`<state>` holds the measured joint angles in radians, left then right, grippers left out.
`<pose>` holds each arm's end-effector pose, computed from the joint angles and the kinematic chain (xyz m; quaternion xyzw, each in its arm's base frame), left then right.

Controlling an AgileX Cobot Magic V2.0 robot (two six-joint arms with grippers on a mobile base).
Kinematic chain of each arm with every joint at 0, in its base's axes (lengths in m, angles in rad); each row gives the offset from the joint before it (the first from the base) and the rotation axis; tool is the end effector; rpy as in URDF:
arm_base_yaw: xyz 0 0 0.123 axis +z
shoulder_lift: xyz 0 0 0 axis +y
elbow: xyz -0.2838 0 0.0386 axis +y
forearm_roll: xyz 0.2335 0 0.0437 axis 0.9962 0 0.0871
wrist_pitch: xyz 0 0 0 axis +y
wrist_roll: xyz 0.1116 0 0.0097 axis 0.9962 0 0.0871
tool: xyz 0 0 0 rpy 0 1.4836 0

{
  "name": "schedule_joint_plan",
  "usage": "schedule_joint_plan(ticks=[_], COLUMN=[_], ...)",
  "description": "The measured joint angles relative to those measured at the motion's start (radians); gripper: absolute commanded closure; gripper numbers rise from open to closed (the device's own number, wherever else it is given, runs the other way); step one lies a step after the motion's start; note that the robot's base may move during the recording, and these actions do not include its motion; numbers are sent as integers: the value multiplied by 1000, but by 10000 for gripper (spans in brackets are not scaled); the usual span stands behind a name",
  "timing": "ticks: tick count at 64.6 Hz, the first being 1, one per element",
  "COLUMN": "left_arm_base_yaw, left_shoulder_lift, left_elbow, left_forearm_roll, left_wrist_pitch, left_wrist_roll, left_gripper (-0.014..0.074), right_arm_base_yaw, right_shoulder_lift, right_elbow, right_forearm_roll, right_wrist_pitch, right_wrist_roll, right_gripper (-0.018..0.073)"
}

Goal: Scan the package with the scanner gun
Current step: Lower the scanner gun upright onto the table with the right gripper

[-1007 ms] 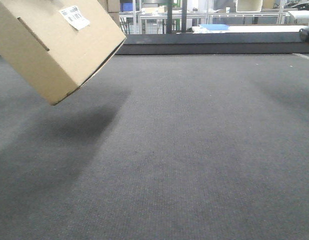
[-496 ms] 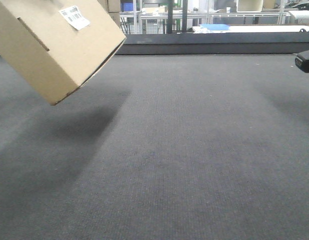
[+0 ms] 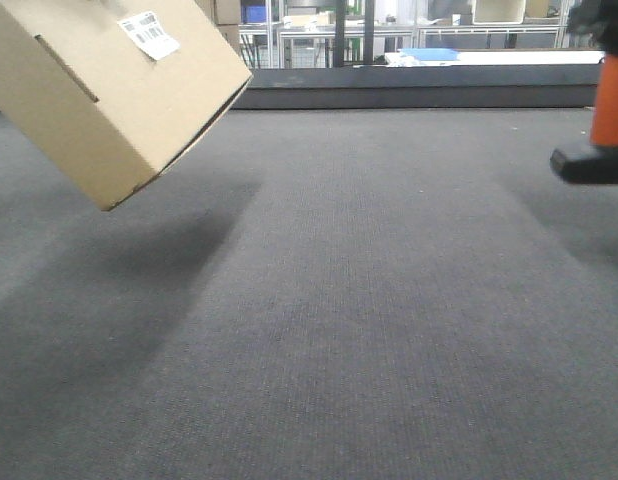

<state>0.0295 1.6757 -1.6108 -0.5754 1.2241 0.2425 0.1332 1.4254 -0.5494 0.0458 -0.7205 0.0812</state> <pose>0.3455 -0.0472 0.3421 0.0546 0.9422 -0.2536 0.2123 0.2897 0.0354 0.2502 0.0039 0.7310 0.0737 0.6784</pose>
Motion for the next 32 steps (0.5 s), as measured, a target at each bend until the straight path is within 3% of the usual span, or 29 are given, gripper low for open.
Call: schedule_joint_plan(ticks=[32], left_arm_base_yaw=[0], left_shoulder_lift=[0], left_elbow=[0], left_forearm_roll=[0], left_wrist_pitch=[0], left_wrist_roll=[0], left_gripper=[708], right_arm_base_yaw=[0], right_shoulder_lift=[122], right_elbow=[0], right_forearm_roll=[-18], right_wrist_pitch=[-20], right_wrist_roll=[12], right_gripper=[721])
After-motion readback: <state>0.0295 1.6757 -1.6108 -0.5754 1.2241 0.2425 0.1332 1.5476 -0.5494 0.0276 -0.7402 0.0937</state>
